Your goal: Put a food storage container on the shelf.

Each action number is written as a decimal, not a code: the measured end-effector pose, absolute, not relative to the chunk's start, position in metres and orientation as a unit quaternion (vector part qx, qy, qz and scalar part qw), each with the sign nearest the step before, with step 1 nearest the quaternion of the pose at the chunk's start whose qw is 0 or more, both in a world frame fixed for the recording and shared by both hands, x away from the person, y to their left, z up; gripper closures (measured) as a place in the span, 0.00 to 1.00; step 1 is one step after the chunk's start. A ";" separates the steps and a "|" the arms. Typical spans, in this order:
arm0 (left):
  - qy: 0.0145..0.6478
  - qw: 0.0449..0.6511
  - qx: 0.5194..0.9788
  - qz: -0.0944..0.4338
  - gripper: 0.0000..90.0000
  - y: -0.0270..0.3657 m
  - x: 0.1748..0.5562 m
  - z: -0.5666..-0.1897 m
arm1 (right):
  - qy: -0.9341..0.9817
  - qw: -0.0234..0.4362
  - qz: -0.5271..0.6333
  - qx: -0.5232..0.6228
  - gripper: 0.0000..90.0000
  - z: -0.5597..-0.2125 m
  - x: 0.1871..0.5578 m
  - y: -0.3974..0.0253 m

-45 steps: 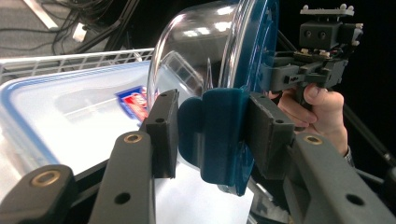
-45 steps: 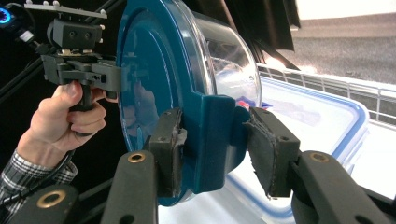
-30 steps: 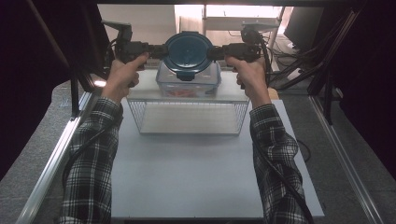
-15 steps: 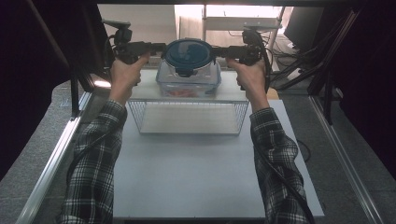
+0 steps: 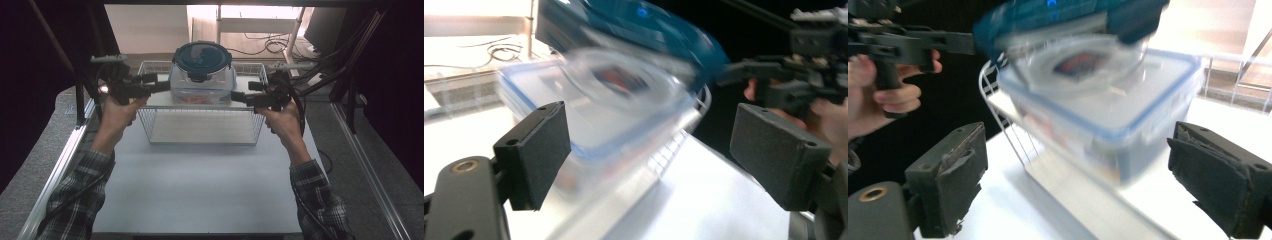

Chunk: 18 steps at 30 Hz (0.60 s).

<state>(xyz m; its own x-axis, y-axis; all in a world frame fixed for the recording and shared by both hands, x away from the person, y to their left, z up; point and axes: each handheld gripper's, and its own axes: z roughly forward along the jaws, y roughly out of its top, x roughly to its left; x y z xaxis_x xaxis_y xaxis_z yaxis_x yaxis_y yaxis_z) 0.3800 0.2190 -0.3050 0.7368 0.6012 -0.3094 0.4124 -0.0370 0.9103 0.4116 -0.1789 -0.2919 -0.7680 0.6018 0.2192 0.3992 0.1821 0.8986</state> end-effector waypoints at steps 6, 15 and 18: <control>0.330 0.584 0.737 0.083 0.10 0.208 0.338 -0.342 | 0.779 0.107 0.537 0.305 0.05 -0.321 0.382 -0.182; 0.327 0.571 0.751 0.057 0.06 0.197 0.298 -0.397 | 0.800 0.102 0.517 0.288 0.01 -0.364 0.344 -0.183; 0.332 0.570 0.750 0.051 0.06 0.195 0.288 -0.416 | 0.805 0.105 0.507 0.290 0.01 -0.378 0.336 -0.187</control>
